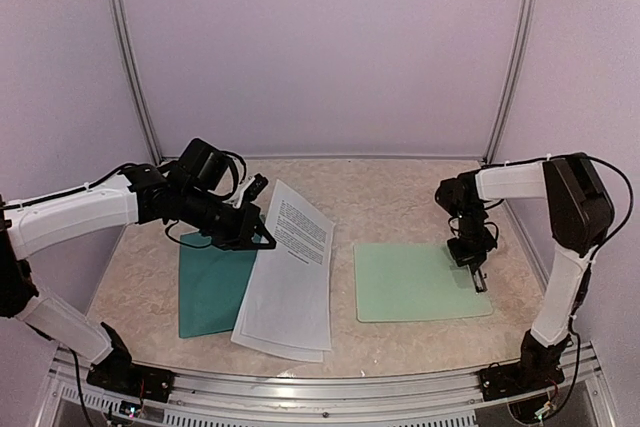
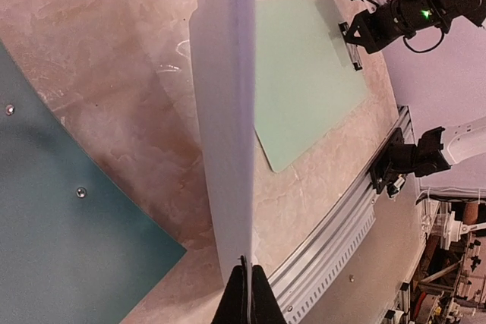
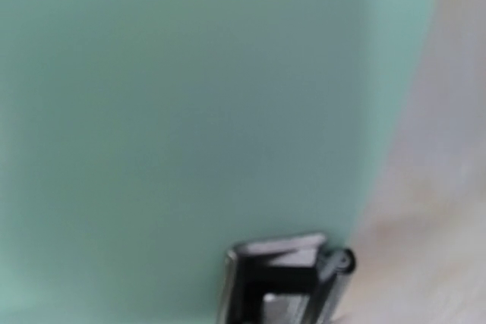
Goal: Put the files into the folder
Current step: Move the folder to the center of the board, then open the folder with files at the center of the board.
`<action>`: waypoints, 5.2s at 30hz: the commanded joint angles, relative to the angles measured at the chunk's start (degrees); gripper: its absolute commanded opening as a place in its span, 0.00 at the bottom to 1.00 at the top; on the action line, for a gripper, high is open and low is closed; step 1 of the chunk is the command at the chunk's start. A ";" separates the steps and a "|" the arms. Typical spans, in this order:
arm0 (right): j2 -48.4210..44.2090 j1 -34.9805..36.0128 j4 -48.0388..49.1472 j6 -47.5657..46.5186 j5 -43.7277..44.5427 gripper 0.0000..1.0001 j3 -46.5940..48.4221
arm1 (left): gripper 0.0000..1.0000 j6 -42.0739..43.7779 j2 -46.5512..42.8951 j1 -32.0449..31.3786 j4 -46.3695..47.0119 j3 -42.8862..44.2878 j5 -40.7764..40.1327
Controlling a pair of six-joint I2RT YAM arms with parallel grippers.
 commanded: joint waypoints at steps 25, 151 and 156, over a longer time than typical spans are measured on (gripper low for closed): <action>20.79 25.29 16.01 -54.28 -0.04 0.00 21.19 | 0.00 1.56 -9.62 17.37 -16.49 4.26 -1.01; 3.38 14.94 32.52 -40.47 -25.81 0.34 8.83 | 0.00 -0.71 20.42 7.68 -0.29 0.22 13.86; 1.56 14.88 32.72 -40.58 -24.78 0.48 9.62 | 0.00 -0.77 20.34 7.59 -0.33 0.21 13.81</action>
